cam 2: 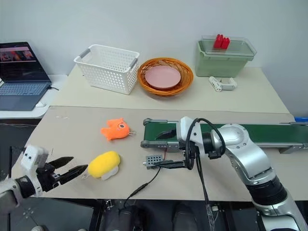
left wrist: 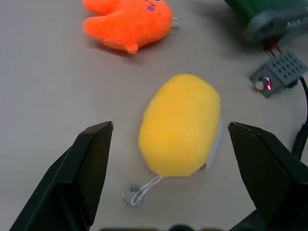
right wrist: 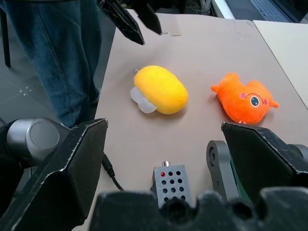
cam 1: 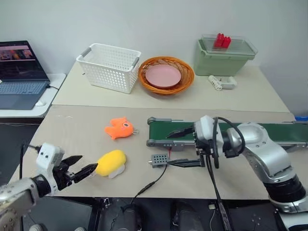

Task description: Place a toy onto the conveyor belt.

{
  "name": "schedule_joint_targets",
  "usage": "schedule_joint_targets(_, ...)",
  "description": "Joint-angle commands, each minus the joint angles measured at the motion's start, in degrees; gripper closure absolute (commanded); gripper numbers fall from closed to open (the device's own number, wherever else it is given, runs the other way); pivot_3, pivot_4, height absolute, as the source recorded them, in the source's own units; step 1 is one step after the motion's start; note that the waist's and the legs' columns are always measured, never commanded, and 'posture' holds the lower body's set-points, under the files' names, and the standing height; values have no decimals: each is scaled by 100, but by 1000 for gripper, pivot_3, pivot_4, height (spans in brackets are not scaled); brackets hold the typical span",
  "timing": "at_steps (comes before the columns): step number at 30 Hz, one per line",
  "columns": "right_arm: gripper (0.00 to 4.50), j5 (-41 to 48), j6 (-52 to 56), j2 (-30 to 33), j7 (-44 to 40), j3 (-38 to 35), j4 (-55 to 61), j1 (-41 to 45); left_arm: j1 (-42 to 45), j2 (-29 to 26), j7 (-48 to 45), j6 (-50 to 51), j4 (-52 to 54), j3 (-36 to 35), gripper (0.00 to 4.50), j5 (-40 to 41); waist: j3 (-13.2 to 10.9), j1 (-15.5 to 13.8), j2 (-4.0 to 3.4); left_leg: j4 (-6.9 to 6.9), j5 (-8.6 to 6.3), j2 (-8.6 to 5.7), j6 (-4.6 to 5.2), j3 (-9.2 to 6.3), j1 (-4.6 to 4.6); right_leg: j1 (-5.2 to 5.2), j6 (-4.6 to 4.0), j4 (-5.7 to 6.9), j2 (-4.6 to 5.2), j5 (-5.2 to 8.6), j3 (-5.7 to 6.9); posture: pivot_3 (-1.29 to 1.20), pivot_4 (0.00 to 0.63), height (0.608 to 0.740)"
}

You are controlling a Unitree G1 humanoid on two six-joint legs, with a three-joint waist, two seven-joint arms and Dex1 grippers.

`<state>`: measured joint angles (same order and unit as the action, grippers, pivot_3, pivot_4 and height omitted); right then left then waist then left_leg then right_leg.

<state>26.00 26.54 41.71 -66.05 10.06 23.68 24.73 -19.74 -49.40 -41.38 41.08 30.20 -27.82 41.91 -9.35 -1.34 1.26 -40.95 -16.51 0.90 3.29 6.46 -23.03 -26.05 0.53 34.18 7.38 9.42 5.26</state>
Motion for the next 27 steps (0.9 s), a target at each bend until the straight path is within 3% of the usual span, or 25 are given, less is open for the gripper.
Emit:
schedule_joint_targets(1, 0, -33, -139, 50, 75, -155, 94, -95, 259, 78, -208, 162, -37, 7, 430, 409, 0, 29, 1, 0, -1, 0, 2, 0, -7, -4, 5, -5, 0, -3, 0, 0, 150, 740)
schedule_joint_targets(9, 0, 49, -51, 378, 7, -418, 191, -258, 38, 1737, 1072, 1011, -633, -876, 430, 2411, 0, 127, 2, 4, 6, 8, -8, -4, -8, -6, 50, -1, -13, -22, 3, 0, 150, 740)
schedule_joint_targets(12, 0, 49, -61, 475, -44, -428, 164, -272, -584, 2231, 1413, 1218, -472, -1141, 430, 3743, -1, 123, 4, 3, 7, 10, -9, -8, -4, -3, 47, 1, -12, -20, 1, 0, 150, 740)
schedule_joint_targets(15, 0, 46, -49, 501, -53, -417, 101, -222, -1490, 2592, 1267, 1279, -95, -1027, 430, 4218, 0, 139, 5, 1, -6, 8, 9, -7, 8, 4, 29, 3, -2, -4, -4, 0, 150, 740)
schedule_joint_targets(18, 0, 57, -28, 521, -63, -397, 78, -195, -1966, 2806, 1202, 1143, 4, -922, 430, 4293, 0, 100, 5, -1, -30, 4, 50, -2, 15, 10, 39, 3, 4, 21, -13, 0, 150, 740)
schedule_joint_targets(22, 0, 52, -26, 535, -91, -369, 54, -161, -2493, 2921, 769, 1046, -254, -553, 430, 3734, 1, 54, 3, -1, -32, 0, 53, -5, 18, 13, 31, 3, 4, 24, -11, 0, 150, 740)
schedule_joint_targets(27, 0, 32, -20, 512, -69, -358, -10, -93, -2003, 3171, 813, 477, -846, -200, 430, 2985, 2, 56, 5, -2, -36, -2, 62, -2, 9, 7, 10, -2, 1, 12, -11, 0, 150, 740)
